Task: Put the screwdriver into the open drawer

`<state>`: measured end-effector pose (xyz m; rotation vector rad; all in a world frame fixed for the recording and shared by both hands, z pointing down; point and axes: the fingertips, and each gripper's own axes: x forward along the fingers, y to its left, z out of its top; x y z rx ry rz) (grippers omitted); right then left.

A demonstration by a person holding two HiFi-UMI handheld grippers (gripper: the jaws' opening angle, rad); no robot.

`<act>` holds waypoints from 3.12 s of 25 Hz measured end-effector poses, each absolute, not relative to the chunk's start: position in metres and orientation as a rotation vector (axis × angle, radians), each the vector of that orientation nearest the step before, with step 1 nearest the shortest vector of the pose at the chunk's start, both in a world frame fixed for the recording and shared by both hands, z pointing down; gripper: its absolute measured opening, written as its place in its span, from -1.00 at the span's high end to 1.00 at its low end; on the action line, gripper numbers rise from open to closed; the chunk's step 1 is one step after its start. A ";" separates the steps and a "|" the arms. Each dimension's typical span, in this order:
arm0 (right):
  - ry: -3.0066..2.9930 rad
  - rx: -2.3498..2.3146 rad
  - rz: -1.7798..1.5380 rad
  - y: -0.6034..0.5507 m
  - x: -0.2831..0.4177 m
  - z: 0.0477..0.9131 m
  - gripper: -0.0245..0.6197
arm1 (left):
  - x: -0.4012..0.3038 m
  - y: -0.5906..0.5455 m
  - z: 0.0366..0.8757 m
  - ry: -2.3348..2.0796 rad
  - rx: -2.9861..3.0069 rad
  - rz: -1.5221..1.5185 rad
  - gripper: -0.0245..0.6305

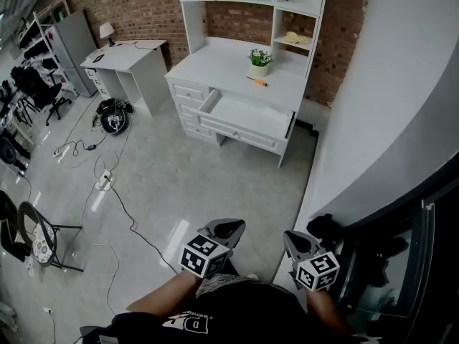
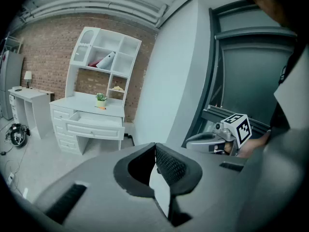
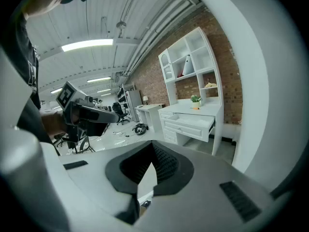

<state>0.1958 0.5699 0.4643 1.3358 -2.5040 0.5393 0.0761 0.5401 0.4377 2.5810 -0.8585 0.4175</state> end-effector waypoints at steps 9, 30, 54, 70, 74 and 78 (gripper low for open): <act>-2.512 1.340 0.532 0.571 0.196 0.461 0.91 | 0.078 0.542 0.433 -0.872 2.597 0.419 0.87; -2.512 1.271 0.606 0.533 0.171 0.476 0.91 | 0.060 0.498 0.449 -0.860 2.545 0.451 0.87; -2.474 1.302 0.594 0.343 0.058 0.471 0.91 | -0.057 0.298 0.442 -0.840 2.588 0.419 0.87; -2.422 1.309 0.659 0.275 0.040 0.485 0.91 | -0.081 0.234 0.466 -0.807 2.534 0.444 0.87; -2.447 1.311 0.668 0.247 0.047 0.489 0.91 | -0.077 0.216 0.472 -0.825 2.522 0.464 0.87; -2.479 1.317 0.653 0.205 0.057 0.491 0.91 | -0.069 0.186 0.476 -0.845 2.513 0.460 0.87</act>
